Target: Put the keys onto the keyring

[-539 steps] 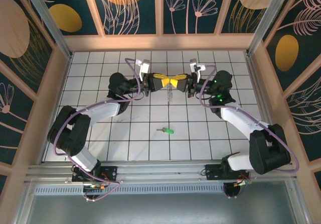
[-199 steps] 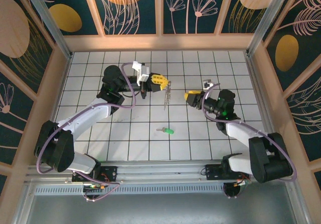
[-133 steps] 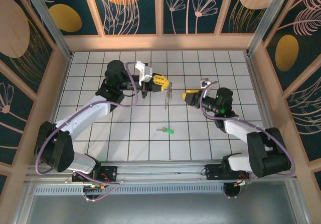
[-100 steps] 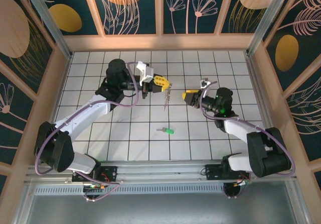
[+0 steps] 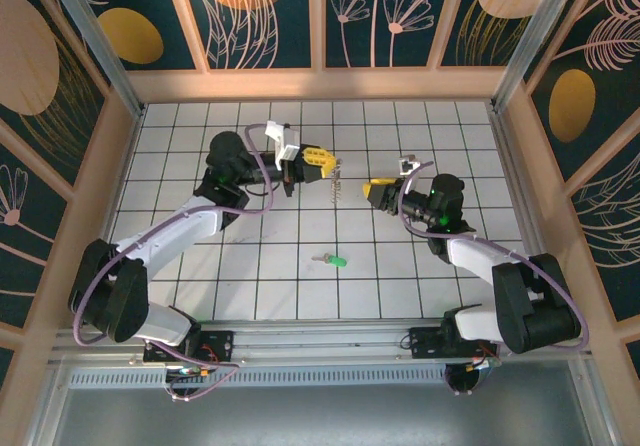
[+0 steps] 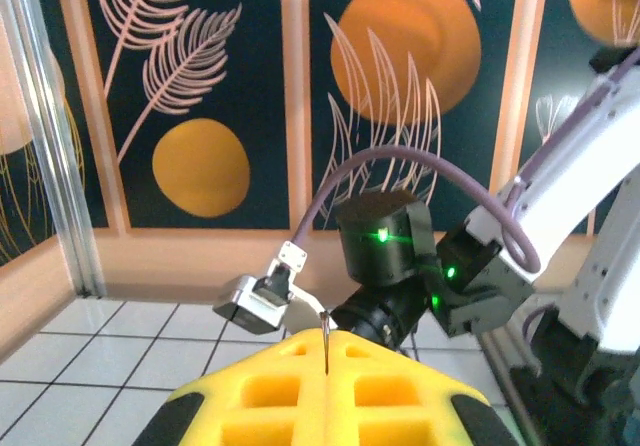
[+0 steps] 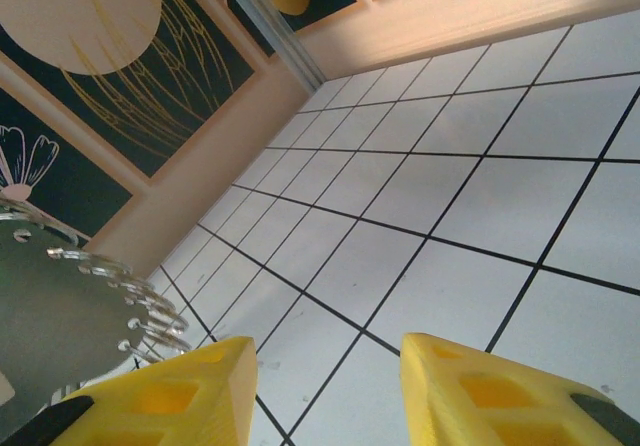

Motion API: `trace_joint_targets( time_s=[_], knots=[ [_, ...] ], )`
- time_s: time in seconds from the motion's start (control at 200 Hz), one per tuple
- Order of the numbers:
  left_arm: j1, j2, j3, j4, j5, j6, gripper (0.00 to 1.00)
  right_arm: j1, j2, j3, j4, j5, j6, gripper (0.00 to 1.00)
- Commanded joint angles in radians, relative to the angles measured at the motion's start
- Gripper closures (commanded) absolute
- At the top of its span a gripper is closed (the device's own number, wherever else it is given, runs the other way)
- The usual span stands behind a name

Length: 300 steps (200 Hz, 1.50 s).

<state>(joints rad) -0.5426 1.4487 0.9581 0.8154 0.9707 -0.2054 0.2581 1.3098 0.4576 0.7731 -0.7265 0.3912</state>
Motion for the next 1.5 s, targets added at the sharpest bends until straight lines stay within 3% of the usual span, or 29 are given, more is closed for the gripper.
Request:
trace_joint_targets(
  time_s=[0.0,0.365,1.006,1.161,1.346,1.496],
  knots=[
    [-0.003,0.007,-0.052,0.356,-0.067,-0.210,1.00,0.015,-0.024,0.020,0.060,-0.009,-0.005,0.58],
    [-0.003,0.031,-0.113,0.649,-0.135,-0.386,1.00,0.035,0.001,0.029,0.073,0.000,0.004,0.58],
    [-0.003,0.040,-0.117,0.695,-0.135,-0.429,1.00,0.046,-0.015,0.040,0.049,0.007,-0.005,0.58],
    [-0.003,0.033,-0.098,0.596,-0.120,-0.406,1.00,0.046,-0.030,0.068,0.006,0.016,-0.015,0.58],
    [-0.003,0.004,-0.016,0.172,-0.082,-0.250,1.00,0.045,-0.064,0.101,-0.061,0.045,-0.031,0.59],
    [-0.003,-0.052,-0.032,0.038,-0.093,-0.165,1.00,0.045,-0.113,0.100,-0.082,0.048,-0.031,0.59]
  ],
)
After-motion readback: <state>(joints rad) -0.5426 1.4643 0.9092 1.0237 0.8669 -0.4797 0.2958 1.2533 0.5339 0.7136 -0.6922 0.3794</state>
